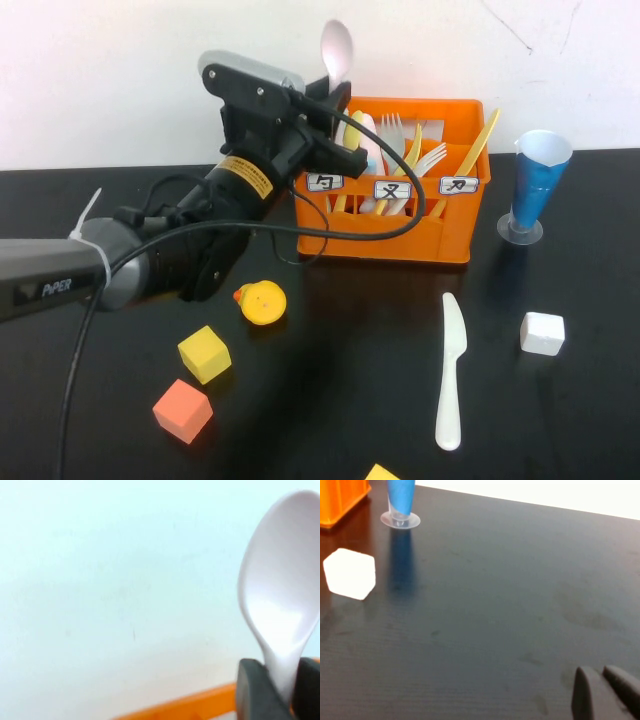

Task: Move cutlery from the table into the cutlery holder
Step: Place the spoon on the box, then pick up the knife

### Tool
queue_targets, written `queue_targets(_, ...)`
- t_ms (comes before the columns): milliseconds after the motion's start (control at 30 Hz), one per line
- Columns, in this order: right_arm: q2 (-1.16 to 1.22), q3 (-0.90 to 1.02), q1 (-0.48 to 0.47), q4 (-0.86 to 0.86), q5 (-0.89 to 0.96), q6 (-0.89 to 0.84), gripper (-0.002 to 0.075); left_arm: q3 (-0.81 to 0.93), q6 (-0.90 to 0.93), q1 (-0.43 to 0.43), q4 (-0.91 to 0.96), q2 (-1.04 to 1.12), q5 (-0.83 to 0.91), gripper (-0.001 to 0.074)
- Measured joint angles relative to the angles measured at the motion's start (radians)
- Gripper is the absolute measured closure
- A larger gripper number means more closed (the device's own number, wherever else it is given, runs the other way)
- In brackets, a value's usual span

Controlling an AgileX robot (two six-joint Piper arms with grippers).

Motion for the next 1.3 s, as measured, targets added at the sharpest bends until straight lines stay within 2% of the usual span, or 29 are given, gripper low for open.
queue_targets(133, 0.0, 0.0, 0.0, 0.0, 0.0, 0.0, 0.0696, 0.0, -0.024, 0.0, 0.0, 0.001, 0.013, 0.0443)
queue_targets(233, 0.0, 0.0, 0.0, 0.0, 0.0, 0.0, 0.0696, 0.0, -0.026, 0.005, 0.0, -0.006, 0.017, 0.0395)
queue_targets(300, 0.0, 0.0, 0.0, 0.0, 0.0, 0.0, 0.0696, 0.002, -0.031, 0.014, 0.006, -0.022, 0.02, 0.0394)
queue_targets(367, 0.0, 0.0, 0.0, 0.0, 0.0, 0.0, 0.0696, 0.025, -0.073, 0.032, 0.021, -0.057, 0.022, 0.044)
queue_targets(500, 0.0, 0.0, 0.0, 0.0, 0.0, 0.0, 0.0696, 0.084, -0.183, 0.069, 0.159, -0.2, 0.057, 0.0651)
queue_targets(600, 0.0, 0.0, 0.0, 0.0, 0.0, 0.0, 0.0696, 0.131, -0.228, 0.073, 0.357, -0.321, 0.16, 0.0704)
queue_targets(767, 0.0, 0.0, 0.0, 0.0, 0.0, 0.0, 0.0696, 0.212, -0.435, 0.071, 0.685, -0.498, 0.331, 0.0724)
queue_targets(933, 0.0, 0.0, 0.0, 0.0, 0.0, 0.0, 0.0696, 0.326, -0.841, 0.071, 0.965, -0.697, 0.521, 0.0727)
queue_targets(1033, 0.0, 0.0, 0.0, 0.0, 0.0, 0.0, 0.0696, 0.408, -1.074, 0.071, 1.041, -0.814, 0.653, 0.0727)
queue_targets(1100, 0.0, 0.0, 0.0, 0.0, 0.0, 0.0, 0.0696, 0.461, -1.165, 0.071, 1.059, -0.89, 0.744, 0.0727)
queue_targets(1300, 0.0, 0.0, 0.0, 0.0, 0.0, 0.0, 0.0696, 0.627, -1.24, 0.073, 1.083, -1.14, 0.894, 0.0727)
